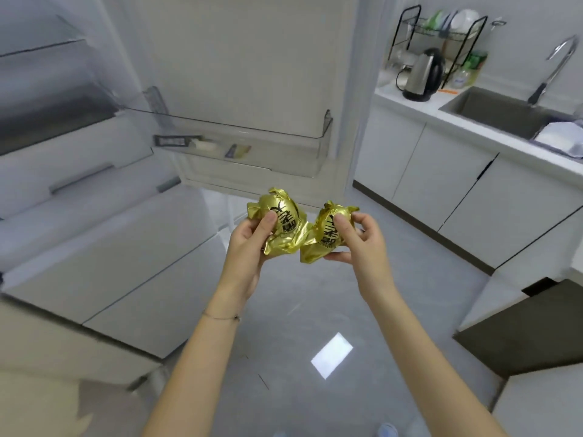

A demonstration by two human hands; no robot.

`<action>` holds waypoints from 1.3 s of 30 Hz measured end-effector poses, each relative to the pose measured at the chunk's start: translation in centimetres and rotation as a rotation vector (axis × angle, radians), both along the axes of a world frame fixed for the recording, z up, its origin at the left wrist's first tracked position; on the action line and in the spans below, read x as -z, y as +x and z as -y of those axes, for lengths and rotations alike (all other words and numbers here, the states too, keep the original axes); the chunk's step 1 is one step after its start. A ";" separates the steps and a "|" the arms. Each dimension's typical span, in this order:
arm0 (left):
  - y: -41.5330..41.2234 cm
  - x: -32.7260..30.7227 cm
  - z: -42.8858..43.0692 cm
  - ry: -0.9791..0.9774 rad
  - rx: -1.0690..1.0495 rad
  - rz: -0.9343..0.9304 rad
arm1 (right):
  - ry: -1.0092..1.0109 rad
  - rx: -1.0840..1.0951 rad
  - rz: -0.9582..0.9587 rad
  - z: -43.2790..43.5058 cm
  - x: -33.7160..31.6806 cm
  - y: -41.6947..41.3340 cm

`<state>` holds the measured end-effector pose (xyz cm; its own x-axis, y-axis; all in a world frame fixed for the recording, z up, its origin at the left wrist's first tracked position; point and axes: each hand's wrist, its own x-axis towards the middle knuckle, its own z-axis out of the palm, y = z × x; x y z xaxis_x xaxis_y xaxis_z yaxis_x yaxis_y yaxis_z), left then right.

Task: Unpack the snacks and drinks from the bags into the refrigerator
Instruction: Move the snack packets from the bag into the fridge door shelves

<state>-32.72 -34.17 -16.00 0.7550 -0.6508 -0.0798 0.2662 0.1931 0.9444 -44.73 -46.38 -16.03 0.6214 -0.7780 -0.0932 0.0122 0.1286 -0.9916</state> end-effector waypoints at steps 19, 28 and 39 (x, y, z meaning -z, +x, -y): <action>13.7 -9.3 -3.7 -0.180 -0.203 0.167 | -0.238 -0.225 0.251 -1.8 -9.9 16.8; 18.1 -15.5 -2.0 -0.297 -0.227 0.302 | -0.449 -0.255 0.403 -0.2 -16.2 20.3; 25.4 -23.4 -2.3 -0.436 -0.091 0.581 | -0.695 -0.084 0.584 -2.2 -24.1 25.3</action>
<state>-7.35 -31.87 7.37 0.6493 -0.4647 0.6021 -0.2892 0.5813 0.7606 -19.42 -44.19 8.10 0.4800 -0.4911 0.7269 0.5545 -0.4723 -0.6852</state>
